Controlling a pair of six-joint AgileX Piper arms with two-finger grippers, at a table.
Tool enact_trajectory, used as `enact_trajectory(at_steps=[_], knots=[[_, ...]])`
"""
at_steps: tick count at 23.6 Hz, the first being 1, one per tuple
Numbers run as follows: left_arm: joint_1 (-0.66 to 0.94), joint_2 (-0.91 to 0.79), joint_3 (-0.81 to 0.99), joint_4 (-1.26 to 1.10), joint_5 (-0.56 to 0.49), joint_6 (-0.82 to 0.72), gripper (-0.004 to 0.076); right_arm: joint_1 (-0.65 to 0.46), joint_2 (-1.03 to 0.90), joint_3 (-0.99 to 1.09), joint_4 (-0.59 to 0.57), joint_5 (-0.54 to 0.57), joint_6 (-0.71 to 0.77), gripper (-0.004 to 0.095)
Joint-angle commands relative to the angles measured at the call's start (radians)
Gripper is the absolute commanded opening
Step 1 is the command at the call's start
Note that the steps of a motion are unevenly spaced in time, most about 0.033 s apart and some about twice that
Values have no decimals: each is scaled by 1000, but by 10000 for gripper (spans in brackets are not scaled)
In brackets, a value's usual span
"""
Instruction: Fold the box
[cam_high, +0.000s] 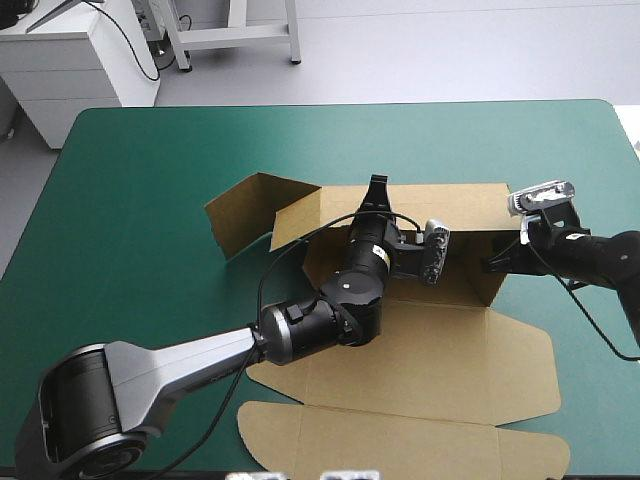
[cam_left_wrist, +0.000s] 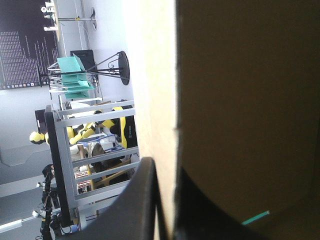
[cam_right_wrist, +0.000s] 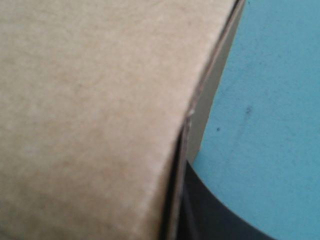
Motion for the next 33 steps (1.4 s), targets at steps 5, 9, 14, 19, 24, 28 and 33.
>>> enact_trajectory(at_steps=[5, 9, 14, 19, 24, 28, 33], knots=[[-25, -11, -1, -103, -122, -11, -8, 8, -5, -21, 65, 33, -14, 0], [-25, -11, -1, -103, -122, -11, -4, 8, -5, -21, 51, 33, 11, 1], [-25, -11, -1, -103, -126, -11, 200, 8, -5, -21, 14, 19, 46, 0], [-36, -13, -3, -36, -119, -11, 398, 10, -5, -23, -5, 3, 94, 1], [-100, -23, -14, 47, -89, -84, 382, 10, 13, -46, -84, -1, 183, 1], [-155, -58, -16, 157, -33, -186, 369, 10, 38, -106, -115, 3, 225, 1], [-182, -107, -16, 185, -23, -273, 321, 10, 71, -139, -140, 3, 251, 0]])
